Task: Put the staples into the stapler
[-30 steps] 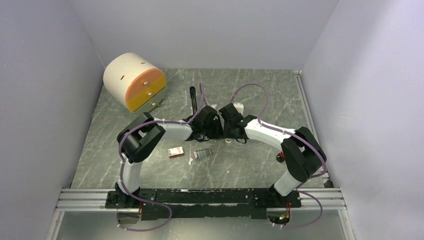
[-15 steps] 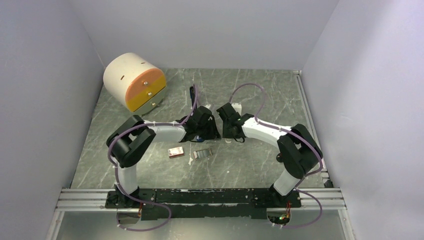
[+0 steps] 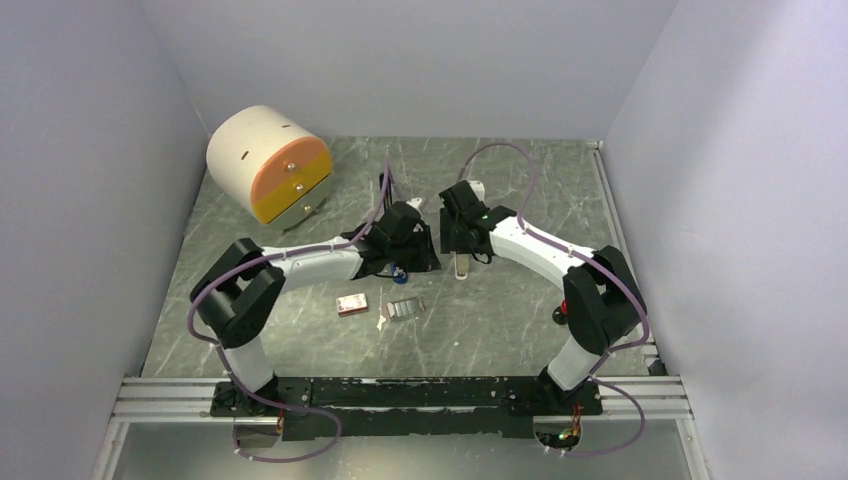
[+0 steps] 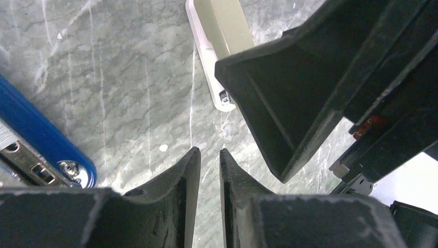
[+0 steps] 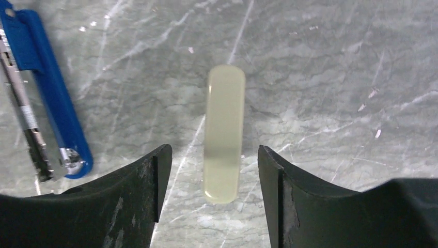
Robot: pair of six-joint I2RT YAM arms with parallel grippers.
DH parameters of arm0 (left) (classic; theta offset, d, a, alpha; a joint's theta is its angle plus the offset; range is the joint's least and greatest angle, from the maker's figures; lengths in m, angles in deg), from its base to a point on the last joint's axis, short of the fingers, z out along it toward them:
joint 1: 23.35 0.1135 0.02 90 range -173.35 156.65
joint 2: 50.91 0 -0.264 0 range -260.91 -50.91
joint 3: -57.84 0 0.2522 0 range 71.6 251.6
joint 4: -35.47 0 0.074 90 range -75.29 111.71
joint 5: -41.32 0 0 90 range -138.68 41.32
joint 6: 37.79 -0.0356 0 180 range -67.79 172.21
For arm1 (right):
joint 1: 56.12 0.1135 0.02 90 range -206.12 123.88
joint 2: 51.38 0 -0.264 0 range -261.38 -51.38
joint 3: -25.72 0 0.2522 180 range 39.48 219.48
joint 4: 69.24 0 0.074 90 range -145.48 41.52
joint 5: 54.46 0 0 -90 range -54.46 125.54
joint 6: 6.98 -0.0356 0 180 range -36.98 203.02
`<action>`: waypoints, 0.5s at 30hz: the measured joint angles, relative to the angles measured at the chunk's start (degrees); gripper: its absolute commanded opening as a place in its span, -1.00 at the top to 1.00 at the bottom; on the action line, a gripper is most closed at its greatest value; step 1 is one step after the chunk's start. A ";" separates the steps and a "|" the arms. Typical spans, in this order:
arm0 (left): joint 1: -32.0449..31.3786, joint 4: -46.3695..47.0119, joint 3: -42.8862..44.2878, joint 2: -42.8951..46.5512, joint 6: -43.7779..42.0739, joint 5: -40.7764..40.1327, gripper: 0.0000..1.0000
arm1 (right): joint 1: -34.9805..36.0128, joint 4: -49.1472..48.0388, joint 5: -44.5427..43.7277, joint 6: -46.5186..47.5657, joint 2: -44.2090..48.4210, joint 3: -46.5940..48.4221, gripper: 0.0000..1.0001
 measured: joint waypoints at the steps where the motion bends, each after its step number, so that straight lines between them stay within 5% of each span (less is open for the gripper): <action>1: 0.09 -0.63 0.00 0.50 -0.20 -0.22 0.44 | 0.00 0.04 0.24 0.50 0.00 0.59 -0.33; 8: 3.28 -3.28 -2.95 8.83 -0.39 -3.32 0.28 | 0.09 -1.22 3.85 4.02 0.94 2.99 -0.31; 15: 10.25 -4.83 -12.11 23.61 2.12 -11.43 0.00 | 0.90 -9.53 12.11 7.30 2.62 5.27 -0.60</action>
